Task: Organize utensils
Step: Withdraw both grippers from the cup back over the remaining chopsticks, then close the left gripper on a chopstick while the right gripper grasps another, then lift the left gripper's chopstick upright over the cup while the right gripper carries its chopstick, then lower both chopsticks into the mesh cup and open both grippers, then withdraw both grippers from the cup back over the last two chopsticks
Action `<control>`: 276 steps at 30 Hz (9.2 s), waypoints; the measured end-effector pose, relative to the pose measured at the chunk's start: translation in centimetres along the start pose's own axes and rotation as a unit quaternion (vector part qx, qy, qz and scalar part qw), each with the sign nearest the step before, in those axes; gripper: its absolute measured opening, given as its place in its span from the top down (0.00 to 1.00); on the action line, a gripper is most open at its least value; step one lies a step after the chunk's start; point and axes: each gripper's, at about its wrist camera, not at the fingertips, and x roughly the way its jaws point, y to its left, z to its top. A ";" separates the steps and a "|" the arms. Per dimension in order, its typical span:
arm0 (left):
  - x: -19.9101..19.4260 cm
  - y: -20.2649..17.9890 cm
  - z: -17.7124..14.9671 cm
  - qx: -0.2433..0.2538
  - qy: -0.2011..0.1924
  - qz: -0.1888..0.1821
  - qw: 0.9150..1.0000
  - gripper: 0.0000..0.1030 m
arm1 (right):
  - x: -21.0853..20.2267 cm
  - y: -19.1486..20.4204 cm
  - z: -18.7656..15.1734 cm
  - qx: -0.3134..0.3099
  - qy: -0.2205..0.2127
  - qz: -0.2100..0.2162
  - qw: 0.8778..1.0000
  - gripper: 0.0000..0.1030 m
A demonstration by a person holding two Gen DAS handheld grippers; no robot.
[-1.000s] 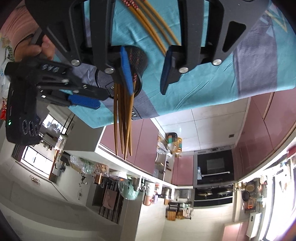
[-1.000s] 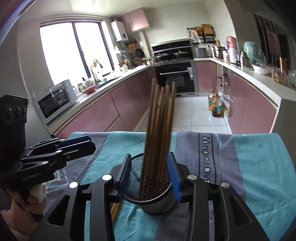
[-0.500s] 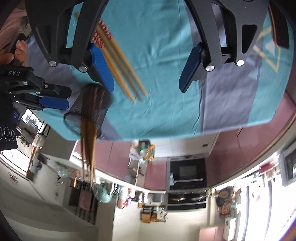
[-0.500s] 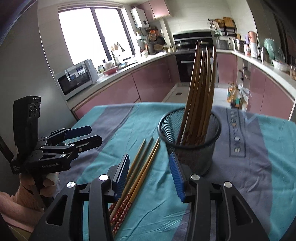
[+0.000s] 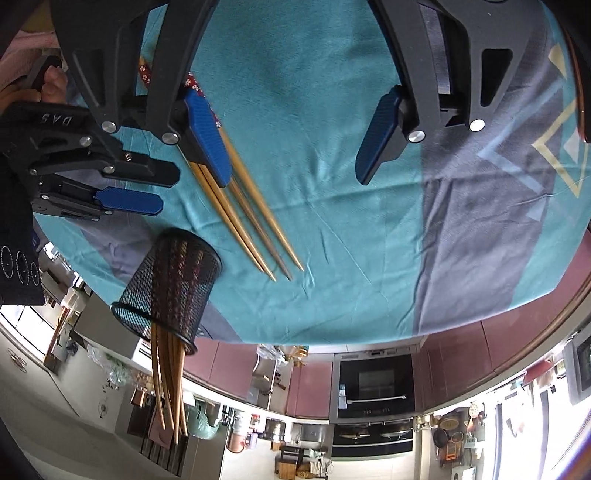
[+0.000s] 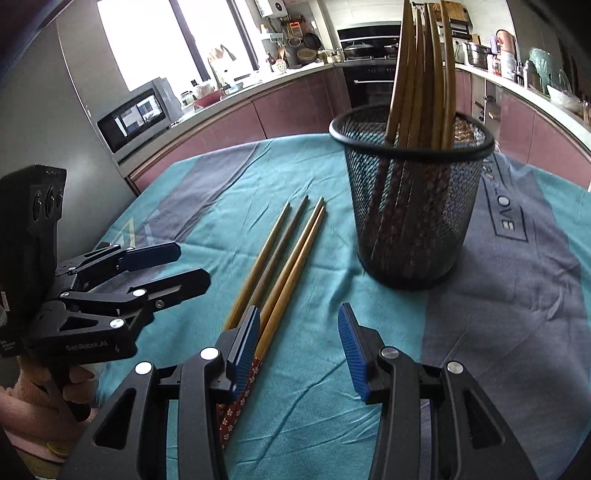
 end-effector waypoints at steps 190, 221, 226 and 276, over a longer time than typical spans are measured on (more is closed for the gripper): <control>-10.2 -4.3 14.3 0.031 -0.133 -0.187 0.973 0.93 | -13.0 -3.1 10.5 -0.006 -0.215 -0.004 0.977 0.95; -3.6 -8.3 14.1 0.099 -0.041 -0.139 0.985 0.93 | -6.3 -5.0 10.4 0.027 -0.140 -0.032 0.989 0.95; -1.9 -8.1 14.1 0.098 -0.025 -0.132 0.986 0.93 | -5.4 -5.2 10.4 0.031 -0.125 -0.036 0.991 0.94; -2.2 0.8 0.3 -0.008 -0.029 0.011 1.000 0.38 | -0.1 0.6 0.4 -0.001 -0.005 0.010 1.000 0.64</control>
